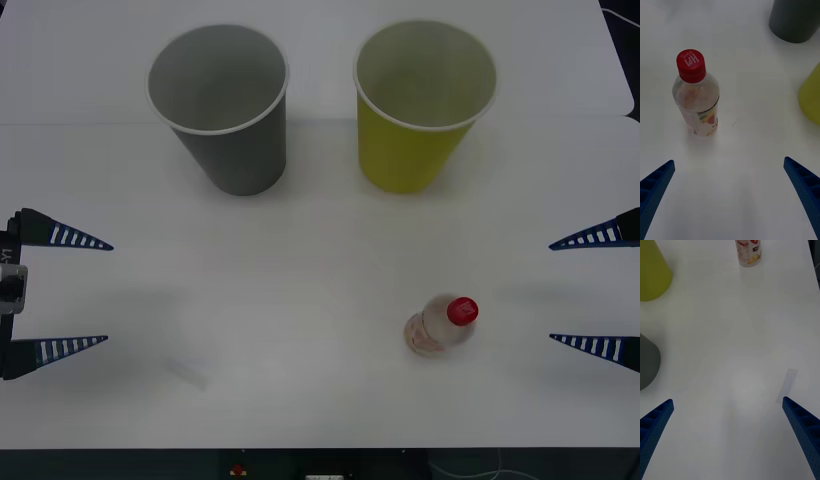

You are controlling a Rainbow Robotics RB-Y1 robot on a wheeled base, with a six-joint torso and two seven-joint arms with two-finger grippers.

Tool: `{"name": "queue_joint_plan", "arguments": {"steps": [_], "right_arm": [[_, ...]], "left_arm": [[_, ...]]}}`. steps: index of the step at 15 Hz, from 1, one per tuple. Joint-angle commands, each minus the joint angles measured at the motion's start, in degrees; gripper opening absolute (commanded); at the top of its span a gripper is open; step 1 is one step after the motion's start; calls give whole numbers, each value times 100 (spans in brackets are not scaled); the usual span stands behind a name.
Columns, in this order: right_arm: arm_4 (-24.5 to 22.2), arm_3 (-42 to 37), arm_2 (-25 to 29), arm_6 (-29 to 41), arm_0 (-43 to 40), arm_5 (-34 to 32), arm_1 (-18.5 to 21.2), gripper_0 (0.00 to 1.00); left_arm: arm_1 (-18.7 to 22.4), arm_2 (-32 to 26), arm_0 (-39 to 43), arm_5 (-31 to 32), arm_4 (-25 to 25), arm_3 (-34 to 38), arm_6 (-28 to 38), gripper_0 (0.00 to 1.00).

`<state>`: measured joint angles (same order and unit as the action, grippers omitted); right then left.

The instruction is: Put the can into the green bin and the plastic bottle into the gray bin

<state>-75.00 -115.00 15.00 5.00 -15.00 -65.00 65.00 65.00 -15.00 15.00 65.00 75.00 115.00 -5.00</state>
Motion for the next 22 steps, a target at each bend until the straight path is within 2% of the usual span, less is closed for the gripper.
{"name": "queue_joint_plan", "arguments": {"steps": [1, 6, 9, 13, 17, 22], "right_arm": [[20, 30, 56, -8, 15, 14, -14, 100], [126, 145, 100, -43, -3, -83, 21, 100], [328, 470, 21, -166, -3, -417, 4, 100], [398, 944, 21, -447, 164, -962, -480, 100], [469, 1586, -67, -1186, 393, -1234, -875, 100], [1268, 2676, -929, -2231, 709, -1190, -910, 100]], "left_arm": [[0, 0, 0, 0, 0, 0, 0, 100], [0, 0, 0, 0, 0, 0, 0, 100], [0, 0, 0, 0, 0, 0, 0, 100], [0, 0, 0, 0, 0, 0, 0, 100], [0, 0, 0, 0, 0, 0, 0, 100], [0, 0, 0, 0, 0, 0, 0, 100]]}}
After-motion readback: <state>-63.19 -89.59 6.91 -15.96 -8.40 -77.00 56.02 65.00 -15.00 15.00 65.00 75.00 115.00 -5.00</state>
